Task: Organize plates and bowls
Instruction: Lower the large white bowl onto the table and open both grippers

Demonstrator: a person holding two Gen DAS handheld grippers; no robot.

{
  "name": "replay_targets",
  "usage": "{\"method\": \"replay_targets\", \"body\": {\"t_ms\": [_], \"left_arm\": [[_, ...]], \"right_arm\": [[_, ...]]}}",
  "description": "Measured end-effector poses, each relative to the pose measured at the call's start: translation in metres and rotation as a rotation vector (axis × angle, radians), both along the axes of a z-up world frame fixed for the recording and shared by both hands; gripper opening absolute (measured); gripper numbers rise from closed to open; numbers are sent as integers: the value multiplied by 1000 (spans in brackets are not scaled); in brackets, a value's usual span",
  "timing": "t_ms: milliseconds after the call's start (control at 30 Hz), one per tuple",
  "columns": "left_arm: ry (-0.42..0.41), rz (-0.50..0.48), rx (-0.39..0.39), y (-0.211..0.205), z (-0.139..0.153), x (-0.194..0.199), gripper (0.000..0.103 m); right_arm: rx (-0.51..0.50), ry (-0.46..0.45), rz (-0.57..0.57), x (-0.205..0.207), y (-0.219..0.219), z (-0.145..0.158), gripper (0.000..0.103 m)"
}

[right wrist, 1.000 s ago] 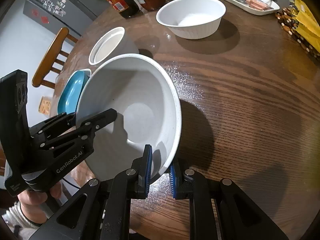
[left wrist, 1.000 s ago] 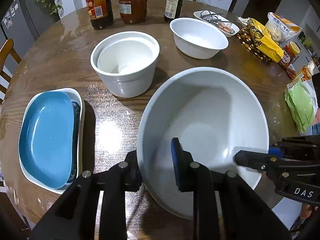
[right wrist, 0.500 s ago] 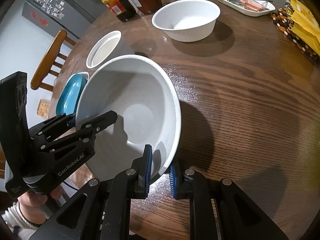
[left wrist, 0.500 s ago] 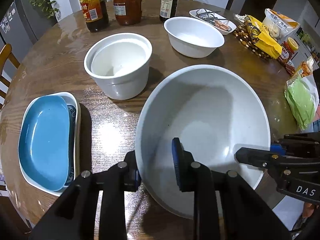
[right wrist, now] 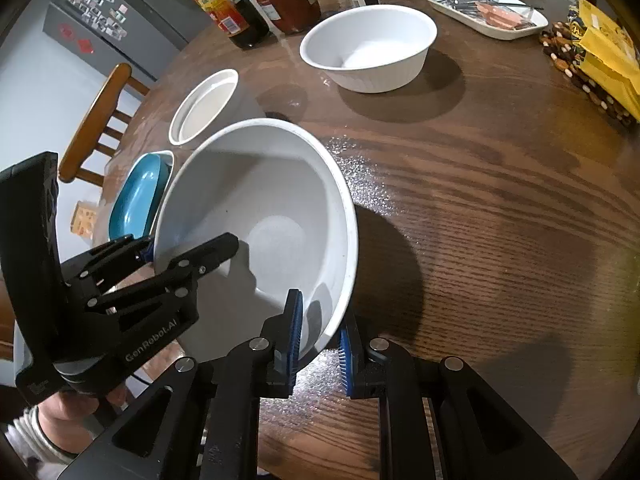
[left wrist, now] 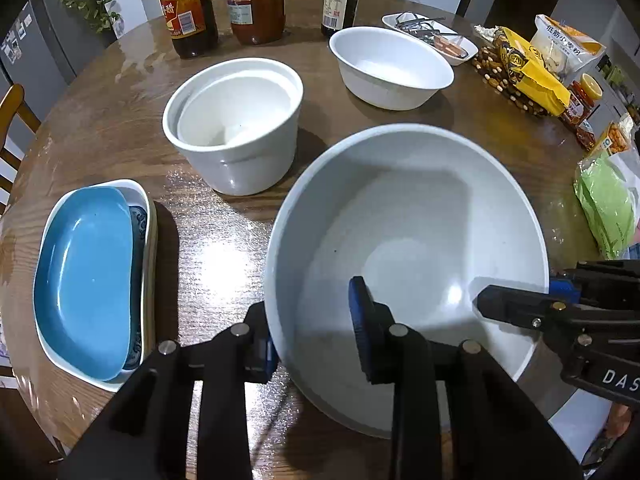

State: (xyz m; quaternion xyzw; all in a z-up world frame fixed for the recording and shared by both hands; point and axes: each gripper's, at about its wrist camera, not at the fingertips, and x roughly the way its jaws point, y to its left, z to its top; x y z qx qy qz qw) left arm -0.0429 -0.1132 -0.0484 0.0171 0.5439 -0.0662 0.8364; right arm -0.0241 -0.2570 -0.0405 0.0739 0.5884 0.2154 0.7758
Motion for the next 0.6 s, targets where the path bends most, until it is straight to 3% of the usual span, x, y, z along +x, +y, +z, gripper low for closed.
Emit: {"method": "replay_targets", "body": {"t_ms": [133,267,600], "left_arm": [[4,0,-1,0,0,0,33],[-21,-2,6,0,6,-1,50],[-111,4,51,-1,28,-9,72]], "right_arm": [[-12,-5,-6,2,-2,1,25],[1,-29,-27,3,-6,8,37],[50,-52,-112,7,-29,16,41]]}}
